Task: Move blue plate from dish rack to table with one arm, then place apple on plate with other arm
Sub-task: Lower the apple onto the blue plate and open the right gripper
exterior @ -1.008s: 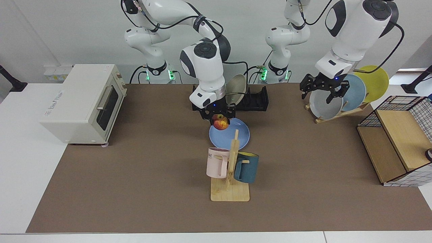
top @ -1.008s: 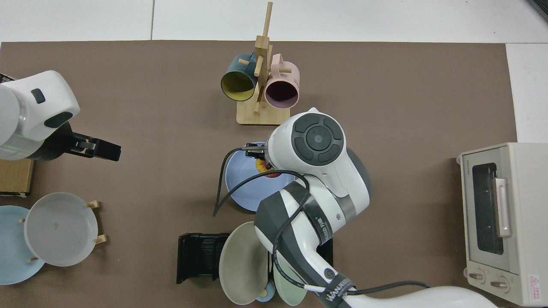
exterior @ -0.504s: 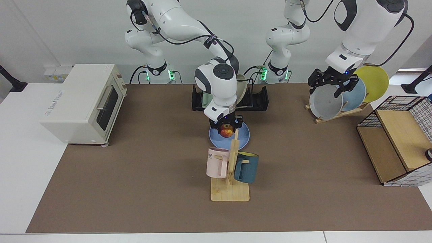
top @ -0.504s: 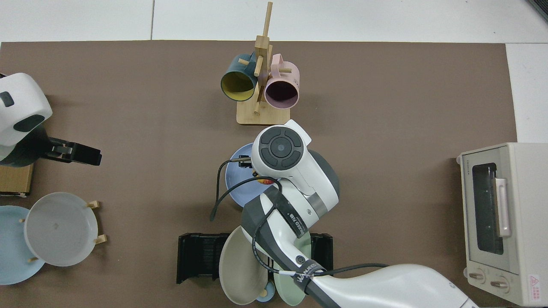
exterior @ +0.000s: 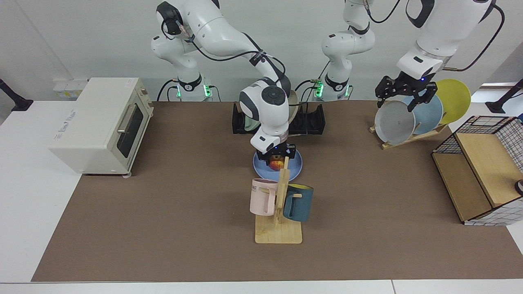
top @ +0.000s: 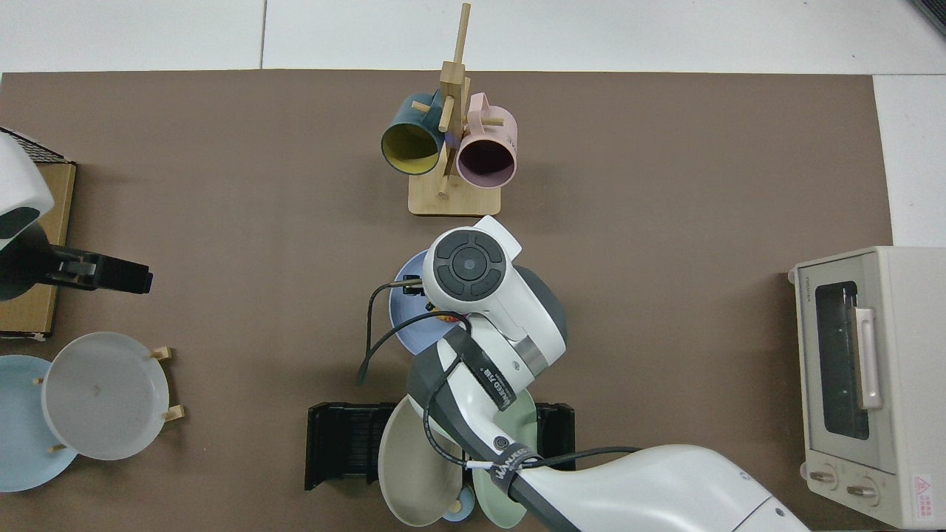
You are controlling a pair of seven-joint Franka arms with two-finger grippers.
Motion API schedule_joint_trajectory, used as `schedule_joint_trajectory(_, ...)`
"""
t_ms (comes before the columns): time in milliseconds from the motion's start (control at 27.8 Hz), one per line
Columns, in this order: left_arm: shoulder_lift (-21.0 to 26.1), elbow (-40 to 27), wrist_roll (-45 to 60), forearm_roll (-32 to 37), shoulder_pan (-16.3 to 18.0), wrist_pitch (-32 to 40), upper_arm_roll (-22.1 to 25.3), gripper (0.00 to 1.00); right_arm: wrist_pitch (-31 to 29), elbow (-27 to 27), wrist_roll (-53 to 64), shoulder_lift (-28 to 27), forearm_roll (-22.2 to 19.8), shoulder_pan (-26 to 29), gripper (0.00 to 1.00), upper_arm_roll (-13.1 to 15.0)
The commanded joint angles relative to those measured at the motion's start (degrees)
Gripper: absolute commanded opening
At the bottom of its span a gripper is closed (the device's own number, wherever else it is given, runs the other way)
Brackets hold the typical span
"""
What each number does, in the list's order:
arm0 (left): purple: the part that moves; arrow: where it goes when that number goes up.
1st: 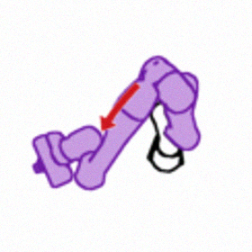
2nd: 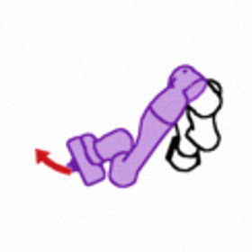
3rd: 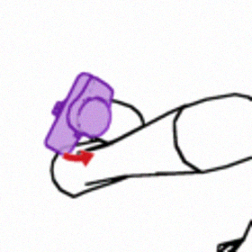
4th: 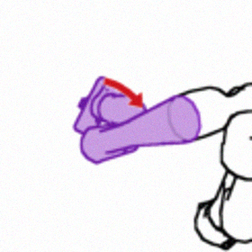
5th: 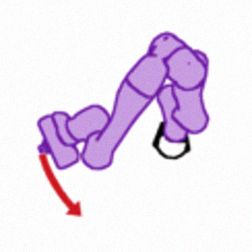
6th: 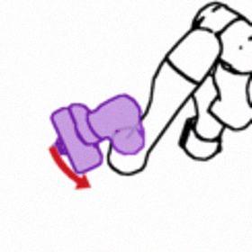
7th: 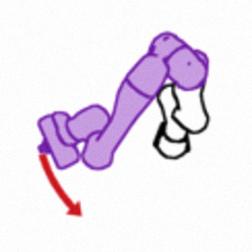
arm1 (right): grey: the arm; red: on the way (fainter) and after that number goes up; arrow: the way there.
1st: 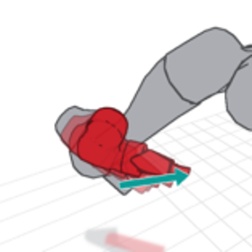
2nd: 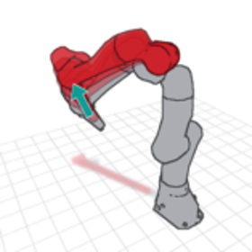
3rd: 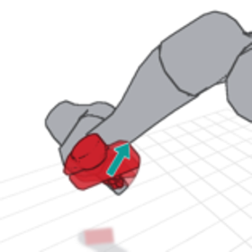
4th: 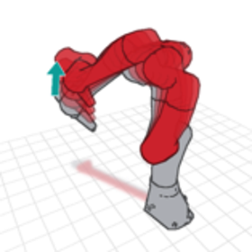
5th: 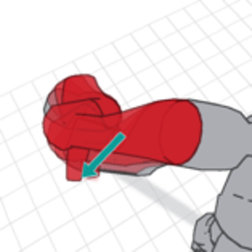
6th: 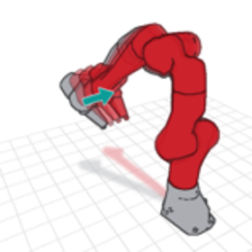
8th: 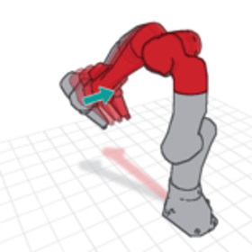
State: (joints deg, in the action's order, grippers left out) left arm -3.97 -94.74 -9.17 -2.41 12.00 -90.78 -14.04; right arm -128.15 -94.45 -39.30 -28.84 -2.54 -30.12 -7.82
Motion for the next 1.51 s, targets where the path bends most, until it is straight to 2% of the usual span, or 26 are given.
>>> schedule_joint_trajectory(0, -0.6, 0.0, -0.59, 1.18, 1.01, 0.61, -0.81, 1.0, -0.69, 0.67, 0.18, -0.51, -0.54, -0.12, 0.01, -0.09)
schedule_joint_trajectory(72, -0.6, 0.0, -0.41, 1.27, 1.01, 0.35, -0.81, 1.0, -0.69, 0.59, 0.8, -0.6, -0.36, -0.12, 0.05, -0.09)
schedule_joint_trajectory(108, -0.6, 0.0, -0.41, 1.27, 1.01, 0.34, -0.81, 1.0, -0.69, 0.58, 0.8, -0.6, -0.36, -0.12, 0.11, -0.09)
schedule_joint_trajectory(144, -0.6, 0.0, -0.41, 1.27, 1.01, 0.26, -0.81, 1.0, -0.69, 0.5, 0.89, -0.6, -0.36, -0.12, 0.26, -0.09)
schedule_joint_trajectory(216, -0.6, 0.0, -0.33, 1.79, 1.01, 0.17, -0.81, 1.0, -0.69, 0.5, 0.89, -0.6, -0.28, -0.12, 0.78, -0.09)
schedule_joint_trajectory(252, -0.6, 0.0, -0.24, 2.32, 1.01, 0.08, -0.81, 1.0, -0.69, 0.58, 0.89, -0.6, -0.28, -0.12, 1.0, -0.09)
schedule_joint_trajectory(756, -0.07, 0.35, -0.59, 3.03, 0.92, -3.43, -0.9, 1.0, 1.41, 1.29, 5.72, 0.8, -0.98, 0.59, 1.0, 0.43)
schedule_joint_trajectory(972, -0.16, 0.26, -0.59, 2.85, 0.92, -3.35, -0.9, 1.0, 9.66, 5.68, 6.69, 1.5, -3.43, 1.29, 1.0, 0.79)
schedule_joint_trajectory(1080, -0.16, 0.26, -0.5, 2.85, 0.92, -3.35, -0.9, 1.0, 12.83, 6.74, 8.09, 3.78, -3.97, 2.43, 1.0, 0.96)
schedule_joint_trajectory(1224, -0.16, 0.26, -0.5, 2.85, 0.92, -3.35, -0.9, 1.0, 14.68, 6.74, 11.25, 8.79, -3.7, 7.78, 1.0, 0.44)
schedule_joint_trajectory(1368, -0.25, 0.17, -0.41, 2.85, 0.92, -3.35, -0.9, 1.0, 22.58, 6.74, 18.54, 13.1, -4.05, 11.57, 1.0, 0.7)
schedule_joint_trajectory(1476, -0.25, 0.17, -0.41, 2.85, 0.83, -3.26, -0.9, 1.0, 25.4, 6.65, 22.59, 15.74, -3.97, 14.55, 1.0, 1.05)
